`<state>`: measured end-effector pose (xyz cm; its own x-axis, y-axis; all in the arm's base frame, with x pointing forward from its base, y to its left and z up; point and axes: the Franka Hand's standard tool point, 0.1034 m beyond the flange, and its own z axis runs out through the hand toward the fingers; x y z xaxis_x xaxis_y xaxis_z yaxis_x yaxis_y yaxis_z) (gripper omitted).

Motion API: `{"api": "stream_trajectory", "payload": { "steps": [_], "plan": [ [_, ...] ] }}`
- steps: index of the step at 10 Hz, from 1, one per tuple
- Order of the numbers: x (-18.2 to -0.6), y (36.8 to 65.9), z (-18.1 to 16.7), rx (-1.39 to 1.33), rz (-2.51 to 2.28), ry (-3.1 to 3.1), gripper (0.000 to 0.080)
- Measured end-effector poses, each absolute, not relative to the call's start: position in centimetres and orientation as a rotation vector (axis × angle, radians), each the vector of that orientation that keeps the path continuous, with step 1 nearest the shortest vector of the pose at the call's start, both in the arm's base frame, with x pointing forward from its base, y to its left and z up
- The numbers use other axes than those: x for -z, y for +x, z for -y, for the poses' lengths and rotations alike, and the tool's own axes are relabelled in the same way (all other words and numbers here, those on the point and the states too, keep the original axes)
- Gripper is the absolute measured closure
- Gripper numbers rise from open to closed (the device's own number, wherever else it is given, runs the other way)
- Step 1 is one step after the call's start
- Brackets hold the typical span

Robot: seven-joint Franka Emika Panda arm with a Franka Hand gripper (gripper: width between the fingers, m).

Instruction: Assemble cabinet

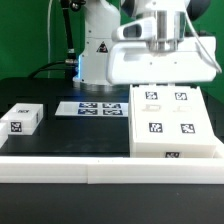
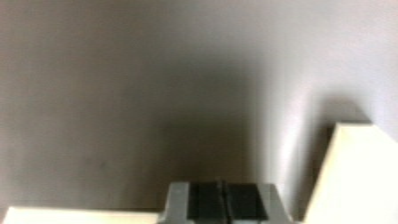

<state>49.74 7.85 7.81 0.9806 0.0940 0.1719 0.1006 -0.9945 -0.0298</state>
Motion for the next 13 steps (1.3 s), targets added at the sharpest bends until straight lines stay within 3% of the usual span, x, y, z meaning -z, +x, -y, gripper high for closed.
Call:
{"api": "stream_trajectory", "payload": {
  "steps": [5,9,13],
  "plan": [
    [-7.4,49.6,-7.9,0.267,0.155,-3.089,0.0797],
    [-9.5,50.9,-7.8,0.246,0.155,-3.086,0.0797],
    [-9.5,50.9,-7.9,0.237,0.158,-3.086,0.0797]
  ]
}}
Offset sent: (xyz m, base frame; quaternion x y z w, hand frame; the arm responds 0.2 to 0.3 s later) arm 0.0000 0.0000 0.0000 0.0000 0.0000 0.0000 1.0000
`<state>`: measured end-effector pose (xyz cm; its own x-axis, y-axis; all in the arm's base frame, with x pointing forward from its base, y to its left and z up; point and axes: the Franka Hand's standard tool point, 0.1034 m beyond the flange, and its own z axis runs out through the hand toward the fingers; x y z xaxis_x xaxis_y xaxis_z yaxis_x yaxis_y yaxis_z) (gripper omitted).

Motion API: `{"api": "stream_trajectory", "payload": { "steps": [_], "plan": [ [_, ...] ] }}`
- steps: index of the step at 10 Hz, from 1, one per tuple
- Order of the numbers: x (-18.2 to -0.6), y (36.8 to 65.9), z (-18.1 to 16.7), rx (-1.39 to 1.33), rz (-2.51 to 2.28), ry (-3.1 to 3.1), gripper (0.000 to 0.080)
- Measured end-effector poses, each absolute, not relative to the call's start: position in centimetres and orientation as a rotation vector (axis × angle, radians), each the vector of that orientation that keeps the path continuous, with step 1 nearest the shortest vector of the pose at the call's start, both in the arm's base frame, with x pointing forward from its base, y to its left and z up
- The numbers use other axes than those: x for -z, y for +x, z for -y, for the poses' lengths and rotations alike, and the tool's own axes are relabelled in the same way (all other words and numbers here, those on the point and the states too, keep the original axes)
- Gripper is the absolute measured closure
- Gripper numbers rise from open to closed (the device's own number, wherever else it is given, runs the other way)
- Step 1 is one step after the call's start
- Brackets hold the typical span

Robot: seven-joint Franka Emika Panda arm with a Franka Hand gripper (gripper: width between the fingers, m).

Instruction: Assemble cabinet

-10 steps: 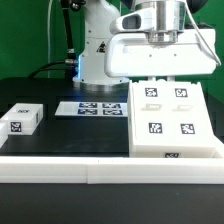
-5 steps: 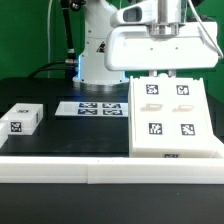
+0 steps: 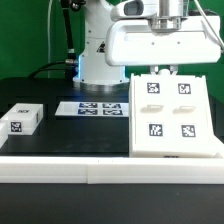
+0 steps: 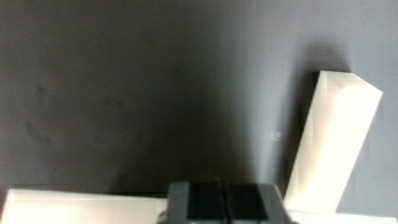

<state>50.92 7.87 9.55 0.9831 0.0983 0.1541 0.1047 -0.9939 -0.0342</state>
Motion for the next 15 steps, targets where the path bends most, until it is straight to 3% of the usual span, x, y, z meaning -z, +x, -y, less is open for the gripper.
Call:
{"api": "stream_trajectory", "payload": {
  "steps": [4,10,15],
  "plan": [
    [-11.1,52.7,-7.1,0.162,0.189,-3.089,0.0797],
    [-11.1,52.8,-7.3,0.097,0.196,-3.089,0.0797],
    [-12.6,53.5,-7.2,0.003,0.227,-3.084,0.0797]
  ]
}}
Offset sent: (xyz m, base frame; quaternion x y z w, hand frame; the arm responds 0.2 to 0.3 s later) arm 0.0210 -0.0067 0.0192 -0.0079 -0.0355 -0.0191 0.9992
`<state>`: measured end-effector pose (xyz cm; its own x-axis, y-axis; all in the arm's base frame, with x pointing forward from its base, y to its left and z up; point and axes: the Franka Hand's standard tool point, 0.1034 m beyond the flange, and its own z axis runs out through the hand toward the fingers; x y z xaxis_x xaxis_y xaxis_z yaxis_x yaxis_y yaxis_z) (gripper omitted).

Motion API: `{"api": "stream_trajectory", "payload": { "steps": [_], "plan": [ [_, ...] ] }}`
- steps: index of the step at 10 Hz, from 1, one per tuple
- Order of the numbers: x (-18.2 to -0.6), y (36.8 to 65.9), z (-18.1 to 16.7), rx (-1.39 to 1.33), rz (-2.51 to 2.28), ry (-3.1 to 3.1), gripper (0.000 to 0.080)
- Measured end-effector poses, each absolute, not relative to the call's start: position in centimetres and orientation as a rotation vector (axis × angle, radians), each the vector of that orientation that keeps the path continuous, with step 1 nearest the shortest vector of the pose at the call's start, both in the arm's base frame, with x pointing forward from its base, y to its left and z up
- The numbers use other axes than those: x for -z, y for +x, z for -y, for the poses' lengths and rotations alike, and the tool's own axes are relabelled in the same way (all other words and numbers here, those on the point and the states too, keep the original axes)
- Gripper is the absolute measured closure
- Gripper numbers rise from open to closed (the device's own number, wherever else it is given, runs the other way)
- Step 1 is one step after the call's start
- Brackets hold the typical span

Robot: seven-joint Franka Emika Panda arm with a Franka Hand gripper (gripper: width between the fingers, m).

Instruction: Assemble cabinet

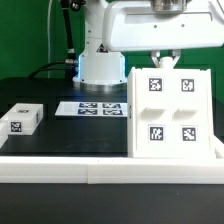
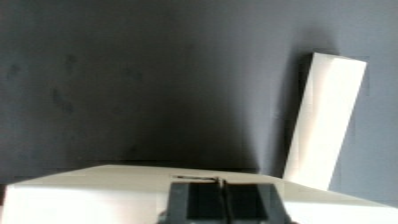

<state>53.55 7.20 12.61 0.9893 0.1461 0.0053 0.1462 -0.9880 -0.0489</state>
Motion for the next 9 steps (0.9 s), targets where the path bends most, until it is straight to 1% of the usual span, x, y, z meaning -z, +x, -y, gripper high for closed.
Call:
{"api": "stream_trajectory", "payload": {
  "steps": [5,7,9],
  "plan": [
    [-12.5,53.4,-7.2,-0.003,0.226,-3.084,0.0797],
    [-13.4,53.9,-7.3,-0.030,0.232,-3.082,0.0797],
    [-14.6,55.0,-7.5,-0.083,0.234,-3.076,0.0797]
  ]
}}
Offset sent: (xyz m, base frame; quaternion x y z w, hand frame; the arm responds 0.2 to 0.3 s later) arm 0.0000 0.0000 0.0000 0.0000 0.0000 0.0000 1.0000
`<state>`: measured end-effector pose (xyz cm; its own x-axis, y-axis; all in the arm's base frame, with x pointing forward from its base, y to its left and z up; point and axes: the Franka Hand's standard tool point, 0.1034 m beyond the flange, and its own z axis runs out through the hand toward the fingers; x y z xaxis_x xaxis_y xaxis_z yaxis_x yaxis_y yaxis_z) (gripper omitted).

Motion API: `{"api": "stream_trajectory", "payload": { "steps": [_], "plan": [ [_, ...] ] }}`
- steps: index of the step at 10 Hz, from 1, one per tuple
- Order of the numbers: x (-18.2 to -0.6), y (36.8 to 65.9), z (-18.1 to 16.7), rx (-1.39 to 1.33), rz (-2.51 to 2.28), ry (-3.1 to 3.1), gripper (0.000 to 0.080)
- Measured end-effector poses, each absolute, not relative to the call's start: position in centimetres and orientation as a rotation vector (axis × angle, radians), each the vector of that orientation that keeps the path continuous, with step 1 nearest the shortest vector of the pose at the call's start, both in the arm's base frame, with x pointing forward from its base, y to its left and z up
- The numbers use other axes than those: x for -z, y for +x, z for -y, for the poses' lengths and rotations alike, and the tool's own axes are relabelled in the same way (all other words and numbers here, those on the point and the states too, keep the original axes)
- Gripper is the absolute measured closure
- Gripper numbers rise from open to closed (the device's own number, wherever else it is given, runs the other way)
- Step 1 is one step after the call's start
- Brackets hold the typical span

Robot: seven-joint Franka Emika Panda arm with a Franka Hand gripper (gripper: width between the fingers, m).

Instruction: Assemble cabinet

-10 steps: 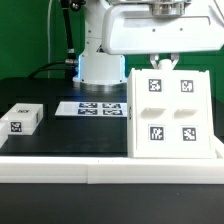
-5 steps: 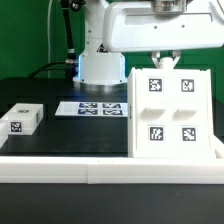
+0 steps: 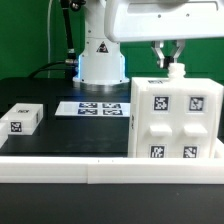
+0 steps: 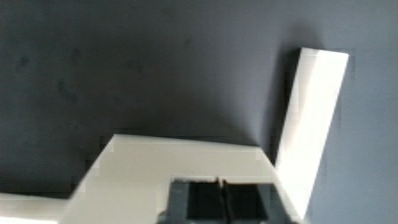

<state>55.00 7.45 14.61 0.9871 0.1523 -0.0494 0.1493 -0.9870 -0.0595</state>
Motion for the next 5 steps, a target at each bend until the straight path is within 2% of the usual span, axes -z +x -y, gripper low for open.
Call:
{"api": "stream_trajectory", "payload": {
  "steps": [4,5],
  "plan": [
    [-14.59,55.21,-7.60,-0.088,0.231,-3.076,0.0797],
    [-14.59,55.21,-7.60,-0.088,0.231,-3.076,0.0687]
  ]
}}
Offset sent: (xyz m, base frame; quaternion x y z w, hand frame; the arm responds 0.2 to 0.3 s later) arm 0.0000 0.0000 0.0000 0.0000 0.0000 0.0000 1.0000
